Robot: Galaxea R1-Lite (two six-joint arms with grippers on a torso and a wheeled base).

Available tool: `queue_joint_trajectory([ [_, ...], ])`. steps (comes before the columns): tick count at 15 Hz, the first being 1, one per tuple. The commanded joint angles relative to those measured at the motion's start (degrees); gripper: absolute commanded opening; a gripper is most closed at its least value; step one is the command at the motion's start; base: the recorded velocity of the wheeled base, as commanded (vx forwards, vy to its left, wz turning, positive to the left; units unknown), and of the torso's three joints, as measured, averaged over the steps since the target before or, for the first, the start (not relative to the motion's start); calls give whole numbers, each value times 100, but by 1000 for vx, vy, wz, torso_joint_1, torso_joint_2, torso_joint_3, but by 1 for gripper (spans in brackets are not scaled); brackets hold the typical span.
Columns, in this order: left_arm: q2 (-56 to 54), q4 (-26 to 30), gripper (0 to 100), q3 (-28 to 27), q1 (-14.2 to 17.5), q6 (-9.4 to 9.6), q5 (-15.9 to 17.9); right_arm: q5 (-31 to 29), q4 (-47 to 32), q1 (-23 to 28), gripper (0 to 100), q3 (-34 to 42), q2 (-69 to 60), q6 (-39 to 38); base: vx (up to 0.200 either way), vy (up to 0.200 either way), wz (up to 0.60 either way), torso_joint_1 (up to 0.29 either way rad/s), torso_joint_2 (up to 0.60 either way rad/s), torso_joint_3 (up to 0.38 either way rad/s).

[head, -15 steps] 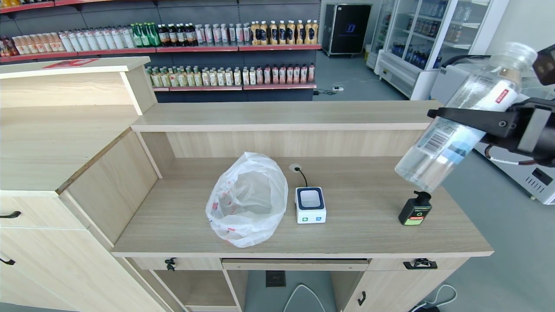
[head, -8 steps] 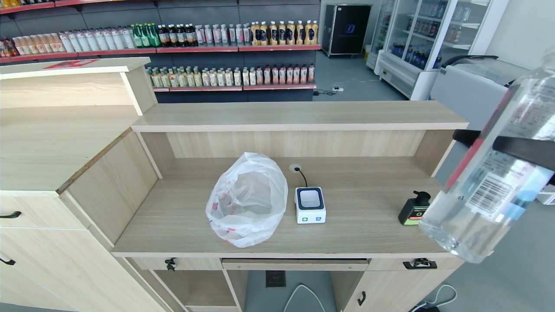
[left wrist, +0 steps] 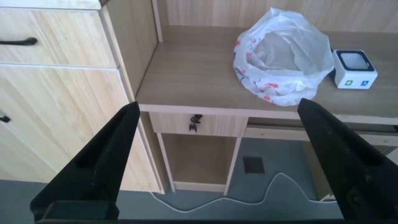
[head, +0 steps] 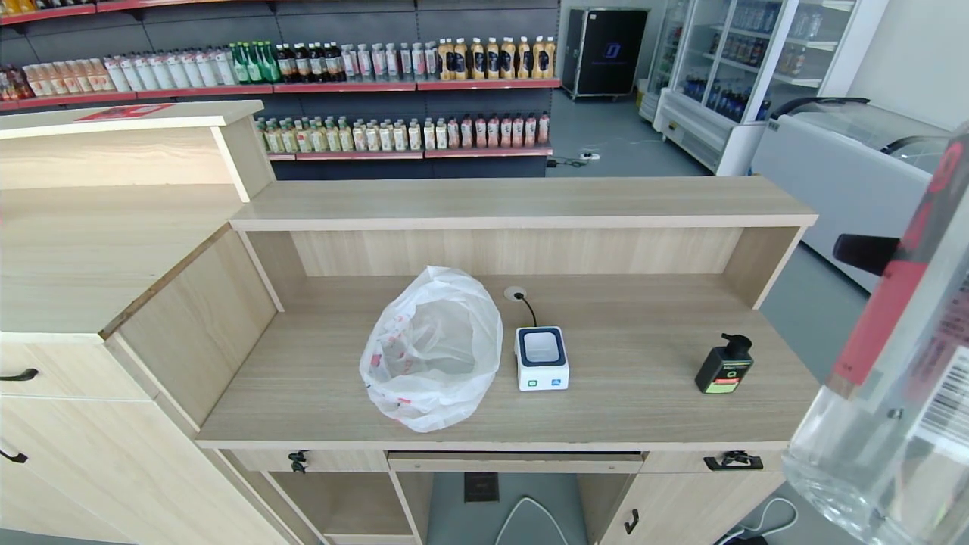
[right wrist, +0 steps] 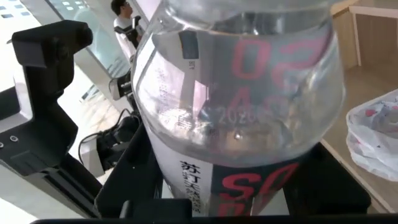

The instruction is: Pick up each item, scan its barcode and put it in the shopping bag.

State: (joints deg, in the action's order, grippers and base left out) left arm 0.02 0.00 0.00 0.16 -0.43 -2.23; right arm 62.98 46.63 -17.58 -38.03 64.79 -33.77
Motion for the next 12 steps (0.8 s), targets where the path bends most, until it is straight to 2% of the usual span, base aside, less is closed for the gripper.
queue_joint_trajectory([
  [1,-2,0,100,0,-7,-1,-5,4,-5,-18,0,86,-265,-69,0,0,0,0,0,0],
  [6,-2,0,100,0,2,-1,-5,13,13,-184,0,-81,-512,-622,0,0,0,0,0,0],
  [12,-2,0,100,0,2,-1,3,-13,39,-220,0,-108,-345,-596,0,0,0,0,0,0],
])
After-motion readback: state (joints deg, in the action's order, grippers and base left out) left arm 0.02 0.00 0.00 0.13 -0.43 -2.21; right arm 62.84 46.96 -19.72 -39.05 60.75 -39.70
